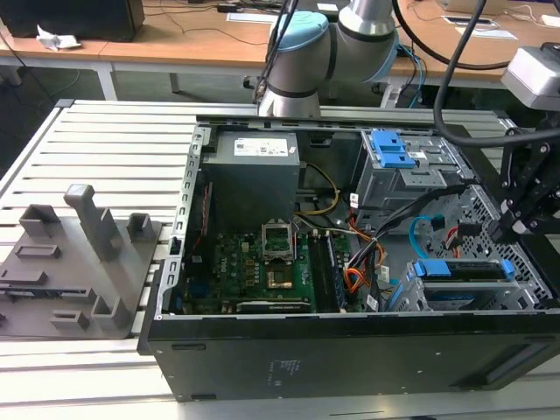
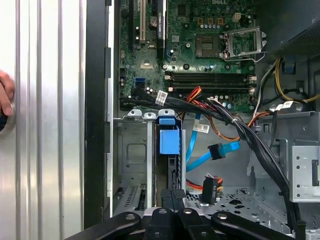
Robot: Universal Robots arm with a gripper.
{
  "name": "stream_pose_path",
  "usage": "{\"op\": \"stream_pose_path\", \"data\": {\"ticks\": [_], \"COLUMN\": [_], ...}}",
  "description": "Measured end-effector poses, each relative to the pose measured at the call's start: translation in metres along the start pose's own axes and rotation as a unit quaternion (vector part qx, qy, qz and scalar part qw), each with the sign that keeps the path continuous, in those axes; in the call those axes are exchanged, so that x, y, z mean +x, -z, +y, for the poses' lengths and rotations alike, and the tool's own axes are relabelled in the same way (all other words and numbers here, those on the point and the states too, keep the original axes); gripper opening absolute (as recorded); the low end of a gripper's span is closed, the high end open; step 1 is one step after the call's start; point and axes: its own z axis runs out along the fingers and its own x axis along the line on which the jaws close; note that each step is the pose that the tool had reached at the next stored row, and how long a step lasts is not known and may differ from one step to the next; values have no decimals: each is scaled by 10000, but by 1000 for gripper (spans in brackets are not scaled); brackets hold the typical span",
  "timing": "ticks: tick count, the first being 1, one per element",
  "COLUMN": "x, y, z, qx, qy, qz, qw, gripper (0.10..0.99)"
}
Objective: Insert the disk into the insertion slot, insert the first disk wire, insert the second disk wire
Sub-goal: 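Insert the disk into the insertion slot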
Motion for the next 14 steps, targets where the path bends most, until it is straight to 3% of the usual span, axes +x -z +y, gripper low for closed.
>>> {"op": "stream_pose_path", "data": {"ticks": [7, 11, 14], "x": [-1, -1, -1], "y": [-84, -208, -249], "z": [-14, -21, 24], "qx": [0, 0, 0], "qy": [1, 1, 1], "qz": [0, -1, 0], "qw": [10000, 10000, 10000], "gripper": [106, 106, 106]}}
